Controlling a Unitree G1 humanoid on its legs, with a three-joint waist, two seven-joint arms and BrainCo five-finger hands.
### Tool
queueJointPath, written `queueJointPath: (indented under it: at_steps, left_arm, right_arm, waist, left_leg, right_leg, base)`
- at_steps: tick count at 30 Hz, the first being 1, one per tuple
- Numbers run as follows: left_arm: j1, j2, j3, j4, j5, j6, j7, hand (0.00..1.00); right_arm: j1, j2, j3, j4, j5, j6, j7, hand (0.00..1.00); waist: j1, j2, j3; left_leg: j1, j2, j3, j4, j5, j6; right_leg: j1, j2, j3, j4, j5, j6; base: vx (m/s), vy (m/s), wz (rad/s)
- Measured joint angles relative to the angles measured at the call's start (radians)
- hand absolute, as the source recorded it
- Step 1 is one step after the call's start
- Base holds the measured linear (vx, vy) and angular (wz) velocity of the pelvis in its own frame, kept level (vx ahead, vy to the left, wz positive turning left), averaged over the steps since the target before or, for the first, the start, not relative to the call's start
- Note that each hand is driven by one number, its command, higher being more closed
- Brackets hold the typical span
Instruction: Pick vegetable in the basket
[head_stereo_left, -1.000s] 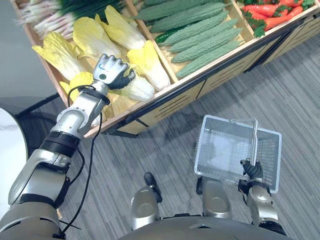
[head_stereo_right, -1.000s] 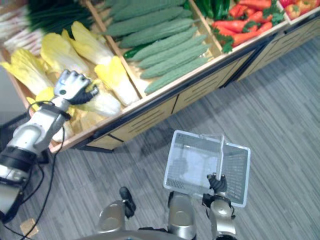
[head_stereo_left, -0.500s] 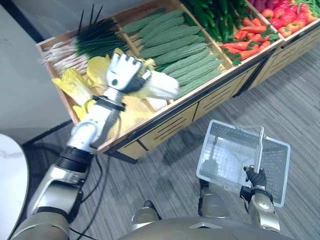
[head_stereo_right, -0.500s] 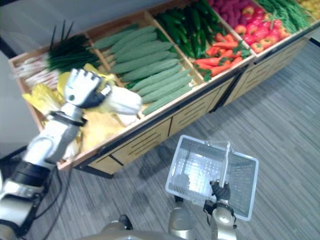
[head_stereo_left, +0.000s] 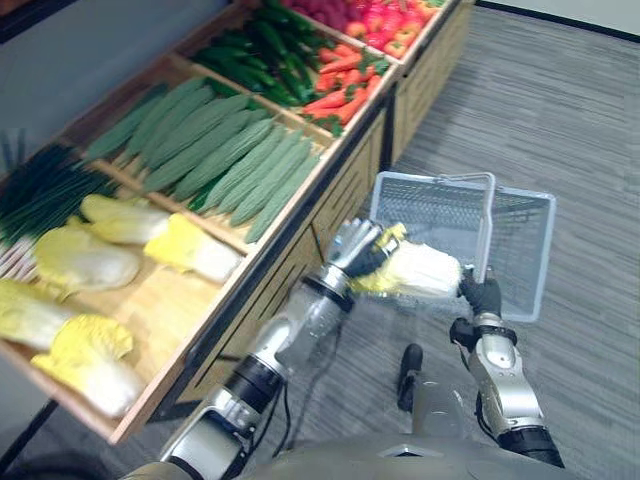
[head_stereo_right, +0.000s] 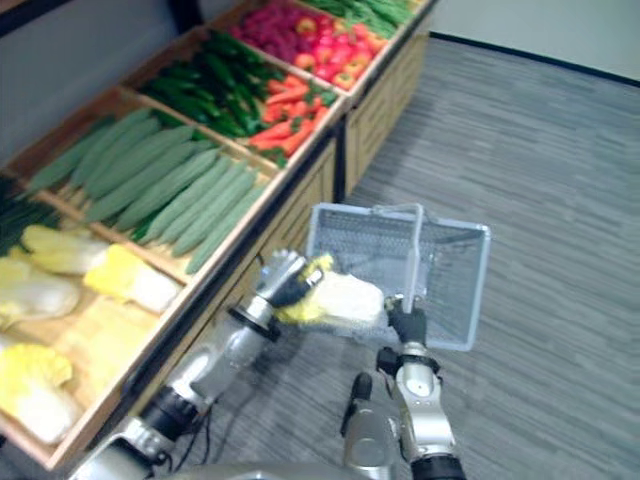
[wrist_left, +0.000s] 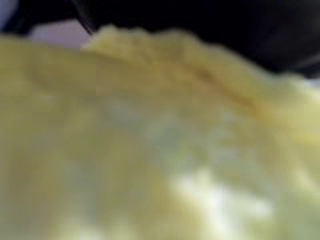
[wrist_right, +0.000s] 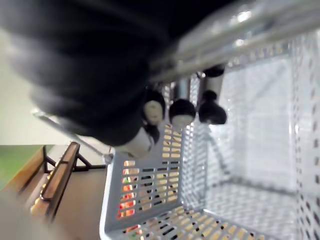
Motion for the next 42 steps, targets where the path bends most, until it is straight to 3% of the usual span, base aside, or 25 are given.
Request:
queueJointPath:
  at_steps: [1, 2, 4, 5, 6, 8, 9, 13, 15, 16, 17, 19, 20, 22, 23, 26, 28, 29, 30, 31, 32, 34, 37, 39, 42]
  left_arm:
    - [0.014, 0.004, 0.006, 0.001, -0.006, 0.0, 0.0, 1.0]
    - [0.033, 0.007, 0.014, 0.006, -0.014, 0.001, 0.003, 1.0]
    - [0.034, 0.004, 0.034, 0.051, -0.015, 0.005, 0.01, 1.0]
    - [0.039, -0.004, 0.051, 0.056, -0.015, 0.006, 0.016, 1.0]
    - [0.071, 0.025, 0.089, 0.031, -0.013, 0.01, 0.035, 1.0]
    - [0.055, 0.012, 0.076, 0.044, -0.012, 0.025, 0.049, 1.0]
    - [0.04, 0.008, 0.078, 0.044, -0.005, 0.029, 0.06, 1.0]
    - [0.021, 0.003, 0.073, 0.08, 0.005, 0.04, 0.068, 1.0]
    - [0.007, 0.001, 0.072, 0.119, 0.005, 0.041, 0.066, 1.0]
    - [-0.018, 0.007, 0.073, 0.167, 0.006, 0.045, 0.066, 1.0]
    - [-0.026, 0.012, 0.071, 0.179, 0.006, 0.047, 0.065, 1.0]
    - [-0.059, 0.034, 0.056, 0.236, 0.016, 0.06, 0.063, 1.0]
    - [-0.065, 0.053, 0.044, 0.261, 0.046, 0.066, 0.059, 1.0]
    - [-0.065, 0.076, 0.02, 0.289, 0.077, 0.07, 0.051, 1.0]
    - [-0.064, 0.083, 0.012, 0.29, 0.085, 0.081, 0.051, 0.0]
    - [-0.1, 0.08, 0.012, 0.313, 0.098, 0.1, 0.056, 0.0]
    - [-0.14, 0.077, 0.013, 0.35, 0.105, 0.115, 0.06, 0.0]
    - [-0.171, 0.069, 0.006, 0.378, 0.113, 0.125, 0.06, 0.0]
    - [-0.191, 0.065, 0.005, 0.392, 0.115, 0.127, 0.06, 0.0]
    - [-0.195, 0.056, 0.01, 0.402, 0.119, 0.129, 0.062, 0.0]
    - [-0.212, 0.026, 0.009, 0.421, 0.121, 0.132, 0.063, 0.0]
    - [-0.212, 0.009, 0.026, 0.438, 0.12, 0.13, 0.065, 0.0]
    - [-0.185, 0.002, 0.076, 0.427, 0.115, 0.128, 0.066, 0.0]
    - [-0.137, 0.0, 0.112, 0.391, 0.098, 0.127, 0.066, 0.0]
    - [-0.039, -0.001, 0.168, 0.28, 0.066, 0.124, 0.066, 0.0]
  right_arm:
    - [-0.003, -0.013, 0.019, -0.002, 0.018, 0.002, 0.006, 1.0]
    - [-0.01, -0.036, 0.055, -0.008, 0.048, 0.004, 0.013, 1.0]
    - [-0.013, -0.044, 0.102, -0.009, 0.087, 0.004, 0.028, 1.0]
    - [-0.028, -0.056, 0.125, -0.017, 0.106, 0.004, 0.033, 1.0]
    - [-0.045, -0.036, 0.164, -0.023, 0.134, 0.005, 0.052, 1.0]
    - [-0.055, -0.041, 0.159, -0.043, 0.156, 0.006, 0.058, 1.0]
    - [-0.071, -0.041, 0.162, -0.07, 0.176, 0.006, 0.062, 1.0]
    - [-0.072, -0.048, 0.197, -0.143, 0.224, 0.004, 0.066, 1.0]
    - [-0.053, -0.076, 0.225, -0.179, 0.262, 0.004, 0.08, 1.0]
    - [0.012, -0.103, 0.241, -0.247, 0.32, 0.0, 0.112, 1.0]
    - [0.038, -0.11, 0.244, -0.273, 0.344, -0.002, 0.125, 1.0]
    - [0.084, -0.118, 0.265, -0.301, 0.404, -0.005, 0.164, 1.0]
    - [0.09, -0.129, 0.295, -0.285, 0.445, 0.002, 0.184, 1.0]
    - [0.107, -0.157, 0.334, -0.27, 0.516, 0.009, 0.205, 1.0]
    - [0.116, -0.179, 0.355, -0.27, 0.561, 0.01, 0.224, 1.0]
    - [0.107, -0.194, 0.381, -0.269, 0.624, 0.012, 0.255, 1.0]
    - [0.074, -0.207, 0.398, -0.264, 0.671, 0.016, 0.265, 1.0]
    - [0.071, -0.209, 0.409, -0.264, 0.701, 0.017, 0.272, 1.0]
    - [0.075, -0.204, 0.421, -0.265, 0.714, 0.021, 0.281, 1.0]
    - [0.071, -0.207, 0.43, -0.258, 0.718, 0.027, 0.285, 1.0]
    - [0.069, -0.214, 0.41, -0.247, 0.721, 0.033, 0.285, 1.0]
    - [0.075, -0.215, 0.394, -0.245, 0.731, 0.037, 0.286, 1.0]
    - [0.076, -0.214, 0.393, -0.223, 0.728, 0.045, 0.292, 1.0]
    - [0.075, -0.217, 0.382, -0.182, 0.692, 0.047, 0.3, 1.0]
    - [0.083, -0.205, 0.319, -0.131, 0.6, 0.06, 0.3, 1.0]
  waist:
    - [0.014, -0.002, 0.002]
    - [0.033, 0.01, 0.007]
    - [0.041, 0.025, 0.013]
    - [0.061, 0.047, 0.032]
    - [0.083, -0.012, 0.058]
    - [0.07, 0.032, 0.059]
    - [0.076, 0.022, 0.069]
    - [0.083, 0.015, 0.083]
    - [0.092, 0.013, 0.08]
    - [0.102, -0.024, 0.052]
    - [0.097, -0.039, 0.043]
    - [0.087, -0.083, 0.03]
    - [0.081, -0.092, 0.031]
    - [0.072, -0.091, 0.033]
    - [0.068, -0.09, 0.033]
    - [0.059, -0.082, 0.034]
    - [0.045, -0.073, 0.04]
    - [0.043, -0.078, 0.037]
    - [0.037, -0.099, 0.03]
    - [0.032, -0.078, 0.038]
    - [0.033, -0.038, 0.04]
    - [0.032, -0.033, 0.037]
    - [0.03, -0.031, 0.037]
    - [0.049, -0.03, 0.037]
    - [0.089, -0.027, 0.035]
  left_leg:
    - [-0.031, -0.028, -0.1, 0.047, -0.022, -0.056]
    - [-0.093, -0.099, -0.246, 0.103, -0.123, -0.118]
    - [-0.177, -0.198, -0.344, 0.073, -0.184, -0.091]
    - [-0.208, -0.2, -0.35, 0.04, -0.153, -0.054]
    - [-0.203, -0.228, -0.376, 0.196, -0.165, -0.077]
    - [-0.297, -0.233, -0.461, 0.145, -0.346, -0.122]
    - [-0.354, -0.249, -0.449, 0.008, -0.363, -0.133]
    - [-0.367, -0.249, -0.41, -0.43, -0.207, -0.143]
    - [-0.319, -0.246, -0.381, -0.465, -0.103, -0.124]
    - [-0.28, -0.291, -0.34, -0.504, -0.078, -0.06]
    - [-0.265, -0.31, -0.329, -0.52, -0.076, -0.045]
    - [-0.211, -0.352, -0.294, -0.542, -0.097, -0.02]
    - [-0.156, -0.359, -0.281, -0.549, -0.119, -0.011]
    - [-0.067, -0.355, -0.297, -0.557, -0.142, -0.001]
    - [-0.016, -0.347, -0.322, -0.57, -0.157, 0.0]
    - [0.012, -0.301, -0.38, -0.579, -0.184, -0.016]
    - [0.011, -0.257, -0.421, -0.581, -0.195, -0.035]
    - [0.011, -0.241, -0.44, -0.576, -0.207, -0.055]
    - [0.012, -0.239, -0.466, -0.559, -0.238, -0.106]
    - [0.018, -0.22, -0.483, -0.556, -0.257, -0.132]
    - [0.001, -0.183, -0.481, -0.543, -0.242, -0.149]
    - [0.017, -0.168, -0.487, -0.519, -0.179, -0.151]
    - [-0.032, -0.141, -0.541, -0.367, -0.146, -0.171]
    - [-0.133, -0.112, -0.56, -0.143, -0.067, -0.21]
    - [-0.256, -0.09, -0.425, 0.044, -0.161, -0.16]
  right_leg:
    - [0.002, 0.018, 0.038, -0.006, -0.003, -0.003]
    - [0.014, 0.059, 0.118, -0.037, -0.011, -0.015]
    - [0.071, 0.11, 0.193, -0.113, -0.021, -0.03]
    - [0.035, 0.154, 0.186, 0.035, -0.059, -0.063]
    - [0.026, 0.133, 0.211, 0.271, -0.281, -0.081]
    - [0.042, 0.171, 0.235, 0.217, -0.299, -0.079]
    - [0.047, 0.166, 0.258, 0.168, -0.294, -0.085]
    - [0.144, 0.148, 0.272, 0.041, -0.264, -0.064]
    - [0.173, 0.146, 0.312, 0.06, -0.279, -0.032]
    - [0.151, 0.106, 0.343, 0.139, -0.327, 0.017]
    - [0.136, 0.091, 0.348, 0.187, -0.34, 0.046]
    - [0.046, 0.062, 0.379, 0.437, -0.377, 0.221]
    - [0.011, 0.057, 0.376, 0.582, -0.337, 0.311]
    - [-0.03, 0.05, 0.312, 0.763, -0.215, 0.294]
    - [-0.048, 0.031, 0.262, 0.834, -0.246, 0.242]
    - [-0.121, 0.001, 0.183, 0.755, -0.323, 0.142]
    - [-0.145, 0.006, 0.189, 0.527, -0.326, 0.138]
    - [-0.135, 0.003, 0.243, 0.306, -0.251, 0.138]
    - [-0.083, -0.022, 0.324, 0.086, -0.097, 0.171]
    - [-0.066, -0.008, 0.298, 0.083, -0.057, 0.164]
    - [-0.055, 0.019, 0.268, 0.097, -0.07, 0.148]
    - [-0.055, 0.012, 0.226, 0.231, -0.183, 0.12]
    - [0.022, 0.006, 0.158, 0.233, -0.248, 0.099]
    - [0.122, 0.005, 0.101, 0.165, -0.264, 0.078]
    - [0.265, -0.017, 0.027, 0.058, -0.279, 0.053]
  base:
    - [0.18, -0.035, -2.19]
    - [0.13, 0.048, -2.22]
    - [0.11, 0.055, -1.97]
    - [0.18, -0.042, -2.12]
    - [0.2, -0.087, -1.9]
    - [0.14, 0.02, -1.03]
    - [0.11, 0.113, -0.61]
    - [0.23, 0.148, -0.54]
    - [0.48, 0.29, -0.74]
    - [0.49, 0.282, -0.5]
    - [0.41, 0.221, -0.35]
    - [0.38, 0.136, -0.16]
    - [0.4, 0.117, -0.21]
    - [0.4, 0.042, 0.07]
    - [0.42, -0.023, 0.27]
    - [0.41, -0.154, 0.45]
    - [0.37, -0.274, 0.64]
    - [0.4, -0.354, 0.89]
    - [0.41, -0.37, 0.87]
    - [0.37, -0.323, 0.76]
    - [0.31, -0.28, 0.43]
    - [0.34, -0.325, 0.61]
    - [0.26, -0.236, 0.76]
    - [0.26, -0.209, 0.85]
    - [0.23, -0.06, 0.58]
